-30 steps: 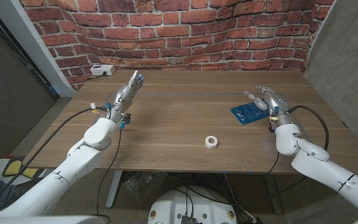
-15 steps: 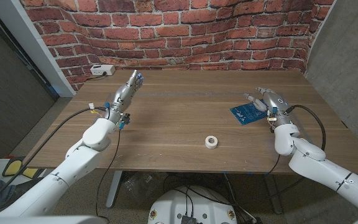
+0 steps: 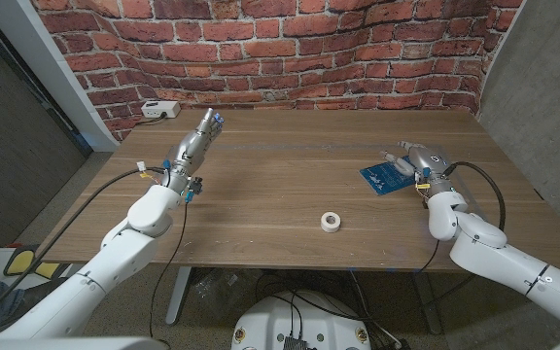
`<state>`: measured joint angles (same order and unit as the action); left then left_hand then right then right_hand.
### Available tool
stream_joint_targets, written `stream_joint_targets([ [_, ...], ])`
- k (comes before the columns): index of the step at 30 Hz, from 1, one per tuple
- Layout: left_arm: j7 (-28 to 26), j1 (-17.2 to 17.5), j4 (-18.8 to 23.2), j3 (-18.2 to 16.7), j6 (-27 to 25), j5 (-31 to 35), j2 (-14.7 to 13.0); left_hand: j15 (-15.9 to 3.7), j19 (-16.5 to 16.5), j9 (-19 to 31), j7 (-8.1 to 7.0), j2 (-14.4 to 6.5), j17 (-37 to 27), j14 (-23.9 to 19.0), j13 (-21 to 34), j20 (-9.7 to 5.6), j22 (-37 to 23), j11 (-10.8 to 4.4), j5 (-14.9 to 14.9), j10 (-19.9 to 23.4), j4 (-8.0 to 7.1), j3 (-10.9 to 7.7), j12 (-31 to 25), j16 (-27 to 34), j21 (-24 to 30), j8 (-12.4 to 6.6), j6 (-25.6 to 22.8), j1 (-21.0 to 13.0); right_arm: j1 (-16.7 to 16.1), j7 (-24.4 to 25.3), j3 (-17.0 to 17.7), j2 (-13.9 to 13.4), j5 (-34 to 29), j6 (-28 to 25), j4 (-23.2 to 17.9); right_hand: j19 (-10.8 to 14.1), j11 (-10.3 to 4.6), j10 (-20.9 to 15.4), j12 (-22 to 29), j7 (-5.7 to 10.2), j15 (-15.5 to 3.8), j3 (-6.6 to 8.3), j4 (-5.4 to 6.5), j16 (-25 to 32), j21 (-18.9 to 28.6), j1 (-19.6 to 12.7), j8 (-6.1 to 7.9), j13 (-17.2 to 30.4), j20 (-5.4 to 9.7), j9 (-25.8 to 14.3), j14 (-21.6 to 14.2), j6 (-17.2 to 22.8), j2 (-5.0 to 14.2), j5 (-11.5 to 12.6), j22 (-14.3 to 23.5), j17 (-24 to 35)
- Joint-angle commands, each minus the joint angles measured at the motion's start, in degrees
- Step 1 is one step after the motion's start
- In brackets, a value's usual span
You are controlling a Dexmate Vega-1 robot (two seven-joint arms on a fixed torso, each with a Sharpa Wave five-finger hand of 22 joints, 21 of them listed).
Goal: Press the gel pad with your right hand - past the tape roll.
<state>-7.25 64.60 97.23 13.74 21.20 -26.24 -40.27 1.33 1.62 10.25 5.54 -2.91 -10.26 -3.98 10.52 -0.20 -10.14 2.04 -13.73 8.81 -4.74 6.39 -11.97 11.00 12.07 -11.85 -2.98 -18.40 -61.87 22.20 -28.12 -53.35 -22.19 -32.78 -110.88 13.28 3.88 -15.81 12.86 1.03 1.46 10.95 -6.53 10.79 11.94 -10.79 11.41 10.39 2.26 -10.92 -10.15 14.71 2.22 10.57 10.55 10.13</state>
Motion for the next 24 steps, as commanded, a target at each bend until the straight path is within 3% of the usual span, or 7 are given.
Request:
stream_joint_targets([
  [1, -0.29, 0.98, 0.82, -0.52, -0.33, -0.09, -0.35, -0.39, 0.06, 0.34, -0.08, -0.34, -0.15, -0.12, 0.17, 0.34, -0.15, -0.55, 0.30, -0.04, 0.06, 0.43, -0.01, -0.09, -0.05, 0.19, -0.15, -0.33, 2.24, -4.43, -2.52, -0.85, 0.43, -3.43, -0.51, -0.48, 0.23, -0.02, -0.36, -0.17, 0.52, 0.48, -0.09, -0.10, -0.22, -0.06, -0.16, 0.16, 0.09, -0.19, 0.02, 0.01, 0.68, 0.02, 0.17, 0.19],
  [8, -0.37, 1.31, 1.31, -0.83, -0.50, 0.11, -0.65, -0.42, 0.14, 0.34, -0.05, -0.40, -0.15, -0.27, 0.18, 0.32, -0.16, -0.64, 0.32, 0.12, 0.05, 0.49, -0.02, -0.06, -0.06, 0.19, -0.28, -0.38, 3.71, -7.49, -3.68, -1.38, 1.26, -5.74, -0.81, -0.55, 0.15, -0.04, -0.37, -0.21, 0.57, 0.51, -0.05, -0.12, -0.24, -0.04, -0.16, 0.16, 0.07, -0.19, 0.06, -0.01, 0.79, 0.01, 0.17, 0.21],
  [14, -0.14, 1.33, 1.18, -0.82, 0.10, 0.26, -0.47, -0.45, 0.13, 0.34, -0.13, -0.45, -0.15, -0.31, 0.18, 0.32, -0.16, -0.59, 0.34, 0.20, 0.05, 0.54, -0.01, -0.07, -0.10, 0.21, -0.33, -0.43, 3.75, -7.00, -3.65, -1.65, 2.11, -5.21, -0.74, -0.51, -0.31, -0.71, -0.15, 0.23, 0.52, 0.66, -0.03, -0.07, -0.22, -0.12, 0.20, 0.17, 0.02, -0.19, -0.14, 0.92, 1.11, -0.01, 0.18, 0.22],
  [24, 0.11, 1.47, 1.13, -0.72, 0.21, 0.31, -0.37, -0.50, 0.15, 0.34, -0.11, -0.57, -0.15, -0.41, 0.19, 0.35, -0.17, -0.73, 0.37, 0.30, 0.03, 0.64, 0.03, -0.09, -0.15, 0.25, -0.47, -0.53, 6.86, -10.06, -6.33, -1.41, 1.62, -7.64, 0.22, -1.17, 0.49, 0.33, -0.63, 0.00, 0.72, 1.24, -0.31, -0.38, -0.45, -0.93, 0.01, 0.19, 0.00, -0.19, 0.59, 0.55, 1.88, -0.02, 0.17, 0.18],
])
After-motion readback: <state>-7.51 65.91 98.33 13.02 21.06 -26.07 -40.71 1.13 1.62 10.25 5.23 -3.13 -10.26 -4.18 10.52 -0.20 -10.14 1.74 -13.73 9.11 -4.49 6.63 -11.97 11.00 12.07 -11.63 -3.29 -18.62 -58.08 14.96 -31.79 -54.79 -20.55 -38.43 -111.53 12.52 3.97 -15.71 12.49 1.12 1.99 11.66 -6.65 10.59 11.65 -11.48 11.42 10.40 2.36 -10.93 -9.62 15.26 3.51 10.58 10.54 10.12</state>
